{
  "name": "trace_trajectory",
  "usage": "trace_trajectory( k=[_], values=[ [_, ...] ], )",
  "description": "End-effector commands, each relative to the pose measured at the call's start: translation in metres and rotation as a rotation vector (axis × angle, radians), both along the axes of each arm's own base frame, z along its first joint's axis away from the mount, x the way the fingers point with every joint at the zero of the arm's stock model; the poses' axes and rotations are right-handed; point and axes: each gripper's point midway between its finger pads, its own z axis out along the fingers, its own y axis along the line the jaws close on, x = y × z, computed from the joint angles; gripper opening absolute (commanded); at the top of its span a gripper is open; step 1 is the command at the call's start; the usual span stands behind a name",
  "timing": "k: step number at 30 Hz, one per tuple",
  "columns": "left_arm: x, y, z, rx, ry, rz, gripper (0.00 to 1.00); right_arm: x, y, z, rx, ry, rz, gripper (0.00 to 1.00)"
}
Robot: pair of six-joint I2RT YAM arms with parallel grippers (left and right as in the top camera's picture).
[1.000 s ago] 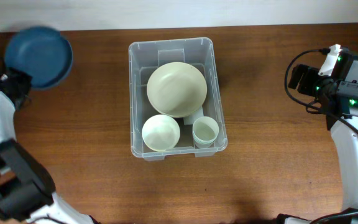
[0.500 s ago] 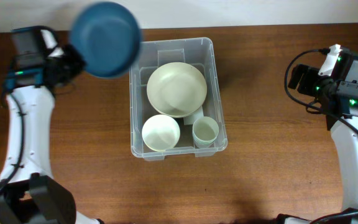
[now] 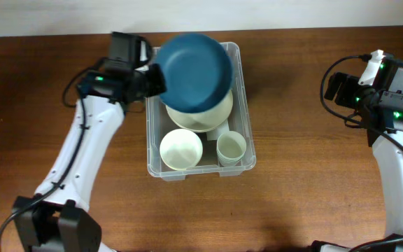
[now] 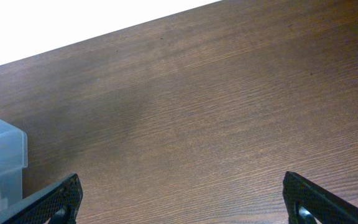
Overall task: Pack container
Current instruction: 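Lift the blue plate and carry it over the bin, then lower the blue plate onto the cream plates and release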
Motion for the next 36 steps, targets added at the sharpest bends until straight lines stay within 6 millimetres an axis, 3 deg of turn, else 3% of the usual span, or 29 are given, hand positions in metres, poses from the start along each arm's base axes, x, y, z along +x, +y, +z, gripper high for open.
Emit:
trace_trajectory(
  k=[1,10,14,16,17,20,23,29,36],
  values=[
    [0.005,-0.014,-0.022,0.073,0.015,-0.017,0.02,0.001,-0.002,0.010,-0.002,-0.025,-0.009,0.99],
    [0.021,-0.025,-0.067,0.074,0.073,-0.021,0.02,0.001,-0.002,0.010,-0.002,-0.025,-0.009,0.99],
    [0.021,-0.028,-0.071,0.065,0.082,-0.030,0.03,0.001,-0.002,0.010,-0.002,-0.026,-0.009,0.99],
    [0.022,-0.028,-0.070,0.064,0.077,-0.030,0.20,0.001,-0.002,0.010,-0.002,-0.025,-0.009,0.99],
    [0.023,-0.028,-0.069,0.063,0.074,-0.030,0.37,0.001,-0.002,0.010,-0.002,-0.025,-0.009,0.99],
    [0.024,-0.028,-0.068,0.063,0.069,-0.028,0.60,0.001,-0.002,0.010,-0.002,-0.026,-0.009,0.99],
    [0.028,-0.023,-0.063,0.061,0.055,-0.016,0.64,0.001,-0.002,0.010,-0.002,-0.025,-0.009,0.99],
    [0.043,0.006,-0.040,0.046,0.005,0.049,0.66,0.001,-0.002,0.010,-0.002,-0.026,-0.009,0.99],
    [0.053,0.076,-0.029,0.051,-0.016,0.180,0.70,0.001,-0.002,0.010,-0.002,-0.025,-0.009,0.99]
  ],
)
